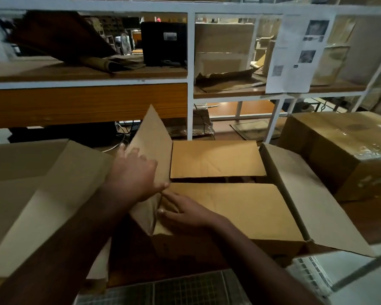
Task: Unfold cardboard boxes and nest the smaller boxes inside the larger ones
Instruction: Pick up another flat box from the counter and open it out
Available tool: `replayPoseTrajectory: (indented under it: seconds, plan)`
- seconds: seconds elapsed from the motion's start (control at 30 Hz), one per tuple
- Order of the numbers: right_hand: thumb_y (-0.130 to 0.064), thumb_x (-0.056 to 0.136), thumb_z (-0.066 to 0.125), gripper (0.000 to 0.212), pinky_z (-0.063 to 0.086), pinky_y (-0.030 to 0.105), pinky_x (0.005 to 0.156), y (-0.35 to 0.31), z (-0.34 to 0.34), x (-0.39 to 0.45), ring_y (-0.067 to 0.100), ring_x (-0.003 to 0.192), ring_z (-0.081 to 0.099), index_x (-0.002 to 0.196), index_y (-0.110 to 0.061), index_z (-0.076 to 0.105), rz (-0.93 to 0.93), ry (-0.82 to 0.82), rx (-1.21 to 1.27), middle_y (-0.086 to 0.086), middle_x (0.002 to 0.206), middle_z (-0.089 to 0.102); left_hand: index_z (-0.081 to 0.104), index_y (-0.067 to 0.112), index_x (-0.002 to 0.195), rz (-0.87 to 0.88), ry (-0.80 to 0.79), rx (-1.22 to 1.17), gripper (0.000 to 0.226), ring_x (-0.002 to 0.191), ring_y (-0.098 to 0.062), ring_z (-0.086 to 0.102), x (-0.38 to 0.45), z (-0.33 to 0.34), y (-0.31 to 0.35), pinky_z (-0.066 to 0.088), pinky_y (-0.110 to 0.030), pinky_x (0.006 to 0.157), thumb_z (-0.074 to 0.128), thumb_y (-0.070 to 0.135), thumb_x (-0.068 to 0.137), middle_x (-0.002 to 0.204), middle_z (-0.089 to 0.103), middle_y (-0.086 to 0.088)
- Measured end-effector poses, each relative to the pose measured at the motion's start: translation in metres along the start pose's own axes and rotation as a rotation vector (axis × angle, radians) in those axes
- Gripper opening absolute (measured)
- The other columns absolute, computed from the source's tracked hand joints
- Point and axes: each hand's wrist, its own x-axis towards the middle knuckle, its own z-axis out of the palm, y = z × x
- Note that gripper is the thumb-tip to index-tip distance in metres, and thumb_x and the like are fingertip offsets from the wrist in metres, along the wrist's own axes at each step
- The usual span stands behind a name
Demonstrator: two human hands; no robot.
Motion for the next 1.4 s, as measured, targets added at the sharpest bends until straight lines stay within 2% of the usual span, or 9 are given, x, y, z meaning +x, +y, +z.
replayPoseTrajectory:
  seconds: [0.13,0.27,0.43,0.57,0.7,0.87,0.97,1.17,1.4]
  plan:
    - [-0.054,0.101,0.056,0.066,0.054,0.048,0.1,0.022,-0.008,0.003,0.021,0.117,0.059,0.162,-0.034,0.037,-0.002,0.04,-0.102,0.003,0.138,0.06,0.043,0.03,0.153,0.03,-0.172,-0.112,0.081,0.146,-0.024,0.04,0.031,0.049,-0.015,-0.007,-0.065,0.122,0.042,0.081,0.089,0.155,0.049,-0.001]
    - [-0.056,0.099,0.06,0.064,0.053,0.046,0.109,0.042,-0.028,0.001,0.016,0.13,0.058,0.157,-0.034,0.044,0.119,0.139,-0.079,-0.004,0.148,0.058,0.022,0.034,0.162,0.005,-0.213,-0.49,0.071,0.159,-0.024,0.006,0.041,0.113,-0.004,-0.001,-0.057,0.126,0.04,0.064,0.101,0.173,0.012,0.002]
    - [-0.063,0.102,0.05,0.062,0.011,0.061,0.128,0.062,-0.063,0.006,0.027,0.149,0.042,0.153,-0.029,0.048,0.356,0.293,-0.423,0.001,0.154,0.056,0.011,0.034,0.165,-0.034,-0.212,-0.689,0.063,0.16,-0.03,-0.008,0.046,0.135,0.013,-0.003,-0.056,0.126,0.034,0.048,0.109,0.174,-0.006,0.004]
    - [-0.06,0.103,0.054,0.052,0.008,0.063,0.129,0.064,-0.086,0.0,0.022,0.128,0.063,0.14,-0.024,0.059,0.432,0.411,-0.312,-0.001,0.128,0.073,0.02,0.037,0.163,-0.081,-0.148,-0.786,0.054,0.16,-0.026,-0.006,0.051,0.14,0.017,-0.005,-0.056,0.126,0.027,0.047,0.11,0.174,0.001,0.007]
    - [-0.05,0.098,0.068,0.039,0.038,0.057,0.119,0.041,-0.098,-0.012,0.007,0.097,0.064,0.129,-0.028,0.066,0.291,0.654,-0.281,-0.013,0.104,0.067,0.025,0.039,0.162,-0.198,-0.179,-0.942,0.063,0.16,-0.027,0.0,0.07,0.135,0.018,-0.006,-0.059,0.125,0.012,0.063,0.105,0.174,0.01,0.006]
    - [-0.04,0.097,0.071,0.028,0.049,0.045,0.105,0.005,-0.099,-0.035,0.004,0.09,0.06,0.12,-0.023,0.072,0.112,0.83,-0.326,-0.013,0.103,0.059,0.072,0.036,0.106,-0.383,-0.238,-1.431,0.077,0.101,-0.033,0.07,0.084,0.132,0.01,0.051,-0.047,0.093,0.018,0.089,0.09,0.104,0.077,-0.01]
    - [-0.041,0.097,0.067,0.024,0.05,0.049,0.097,-0.014,-0.095,-0.05,0.011,0.094,0.061,0.111,-0.023,0.074,0.026,0.941,-0.413,-0.008,0.101,0.066,0.068,0.027,0.115,-0.161,-0.285,-1.366,0.033,0.098,-0.031,0.071,0.081,0.129,0.008,0.059,-0.054,0.087,0.062,0.052,0.094,0.111,0.074,-0.011]
    - [-0.044,0.103,0.055,0.032,0.046,0.028,0.072,-0.061,-0.074,-0.091,0.012,0.072,0.069,0.102,-0.021,0.078,-0.038,1.075,-0.661,-0.004,0.086,0.078,0.022,0.021,0.16,-0.123,-0.296,-1.061,0.079,0.151,-0.039,0.024,0.069,0.149,0.01,0.023,-0.057,0.124,0.066,0.024,0.095,0.166,0.018,-0.012]
    - [-0.066,0.103,0.04,0.044,0.052,0.029,0.073,-0.129,-0.038,-0.158,0.006,0.077,0.063,0.118,-0.034,0.067,0.554,0.814,-0.577,-0.013,0.089,0.07,-0.005,0.037,0.164,-0.047,-0.204,-0.905,0.099,0.158,-0.033,-0.006,0.092,0.167,0.015,0.003,-0.065,0.124,0.066,0.024,0.096,0.173,-0.014,0.006]
